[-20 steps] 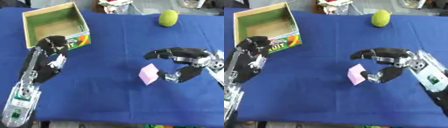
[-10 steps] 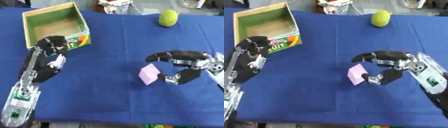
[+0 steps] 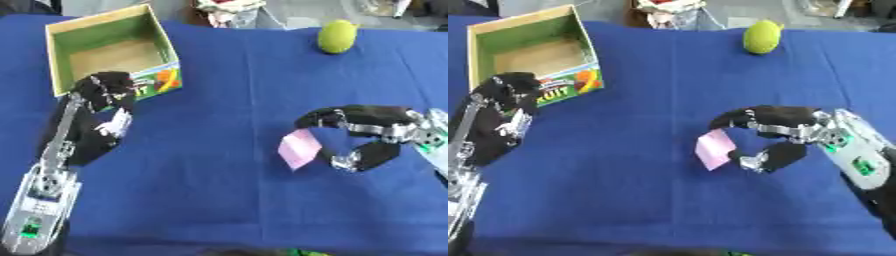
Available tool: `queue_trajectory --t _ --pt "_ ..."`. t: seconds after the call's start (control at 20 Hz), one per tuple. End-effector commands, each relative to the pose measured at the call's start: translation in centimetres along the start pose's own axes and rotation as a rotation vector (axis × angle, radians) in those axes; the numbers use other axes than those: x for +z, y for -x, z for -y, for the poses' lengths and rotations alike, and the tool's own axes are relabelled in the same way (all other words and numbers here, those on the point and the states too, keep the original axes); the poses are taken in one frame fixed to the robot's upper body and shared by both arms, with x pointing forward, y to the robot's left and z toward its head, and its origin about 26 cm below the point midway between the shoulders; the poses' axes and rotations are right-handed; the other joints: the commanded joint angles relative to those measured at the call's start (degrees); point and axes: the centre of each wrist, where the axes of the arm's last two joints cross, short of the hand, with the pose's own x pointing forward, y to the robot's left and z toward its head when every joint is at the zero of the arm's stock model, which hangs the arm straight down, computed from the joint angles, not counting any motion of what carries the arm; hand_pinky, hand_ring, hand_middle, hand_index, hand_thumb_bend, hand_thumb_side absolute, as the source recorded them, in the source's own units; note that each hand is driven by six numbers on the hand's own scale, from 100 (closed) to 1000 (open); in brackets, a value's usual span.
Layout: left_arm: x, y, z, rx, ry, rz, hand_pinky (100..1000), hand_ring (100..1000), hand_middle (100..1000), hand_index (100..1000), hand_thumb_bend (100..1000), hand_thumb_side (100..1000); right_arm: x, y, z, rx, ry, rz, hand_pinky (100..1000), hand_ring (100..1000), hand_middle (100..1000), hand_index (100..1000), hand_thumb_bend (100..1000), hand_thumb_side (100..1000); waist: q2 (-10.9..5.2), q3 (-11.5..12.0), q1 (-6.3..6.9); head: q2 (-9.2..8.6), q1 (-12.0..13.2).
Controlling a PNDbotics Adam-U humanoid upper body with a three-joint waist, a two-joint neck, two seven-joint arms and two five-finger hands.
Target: Pick up objects on the table and place them in the box.
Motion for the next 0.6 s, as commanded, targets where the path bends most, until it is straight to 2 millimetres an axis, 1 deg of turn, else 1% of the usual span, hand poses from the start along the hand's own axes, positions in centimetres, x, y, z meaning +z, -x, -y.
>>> queue_trajectory --t 0.05,0.6 --pt "-0.28 -0.44 -0.33 -0.016 0.010 0.020 511 656 649 770 221 452 0.44 0.42 0.95 0.196 -0.251 0.170 1000 990 945 1000 100 794 -0.81 0.1 0.12 0.29 0.0" --pt "-0.32 -0.47 -0.29 -0.014 0.012 0.023 511 656 649 771 223 452 -0.39 0.68 1.27 0.223 -0.240 0.173 1000 981 935 1000 100 768 -0.75 0.2 0.20 0.29 -0.1"
